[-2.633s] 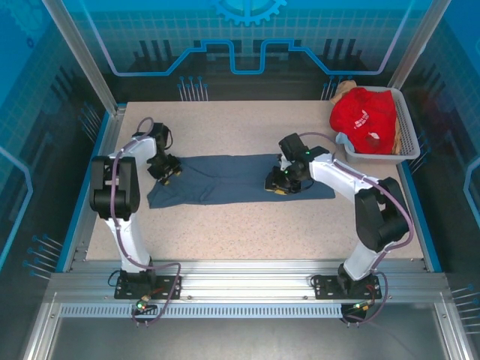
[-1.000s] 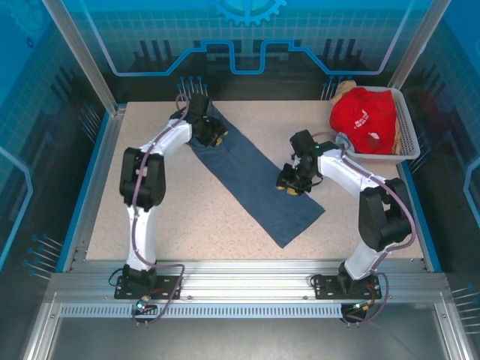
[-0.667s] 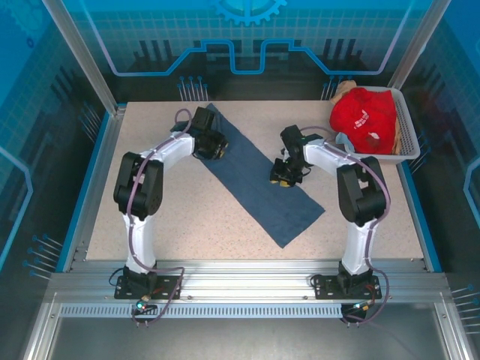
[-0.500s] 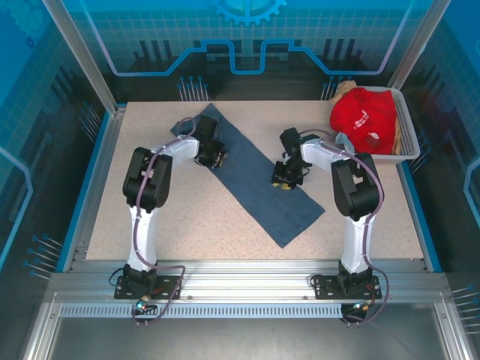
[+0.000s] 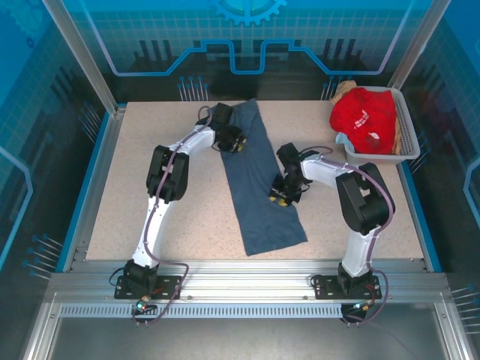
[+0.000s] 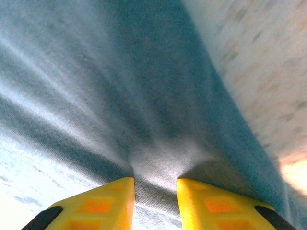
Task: Fold and stack the t-shirts
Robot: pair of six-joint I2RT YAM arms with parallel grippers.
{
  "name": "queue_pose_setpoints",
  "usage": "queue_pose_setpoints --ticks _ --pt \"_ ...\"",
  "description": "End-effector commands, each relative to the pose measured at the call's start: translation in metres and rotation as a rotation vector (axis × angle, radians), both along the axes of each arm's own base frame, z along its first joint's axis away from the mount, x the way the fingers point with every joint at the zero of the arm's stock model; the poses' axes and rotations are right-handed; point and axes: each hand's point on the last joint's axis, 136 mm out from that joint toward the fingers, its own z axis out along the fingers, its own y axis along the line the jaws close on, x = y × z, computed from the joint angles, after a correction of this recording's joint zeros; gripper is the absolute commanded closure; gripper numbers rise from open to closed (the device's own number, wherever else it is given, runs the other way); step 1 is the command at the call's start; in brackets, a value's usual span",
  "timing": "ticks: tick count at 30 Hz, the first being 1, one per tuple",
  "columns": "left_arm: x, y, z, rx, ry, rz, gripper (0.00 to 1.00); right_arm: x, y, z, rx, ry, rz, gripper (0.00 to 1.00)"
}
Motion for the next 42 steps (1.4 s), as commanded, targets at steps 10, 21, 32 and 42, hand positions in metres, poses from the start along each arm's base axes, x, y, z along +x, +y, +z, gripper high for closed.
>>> queue_pose_setpoints --ticks 10,21,32,42 --pt "0.009 -0.008 -0.01 0.001 -0.009 -0.127 0.69 -0.013 0.03 -0.009 -0.017 0.095 -0.109 0.69" --pt "-0.093 0.027 0.114 0.138 -0.154 -0.253 0.5 -0.022 -0.005 0.076 -0.032 -0.203 0.042 0.53" --pt "-0.422 0.036 0.017 0.016 0.36 -0.608 0.49 -0.142 -0.025 0.052 0.134 -0.011 0.21 0.46" --pt "-0.428 0.021 0.004 0.026 0.313 -0.563 0.51 -0.165 -0.024 0.023 0.169 0.046 0.192 0.46"
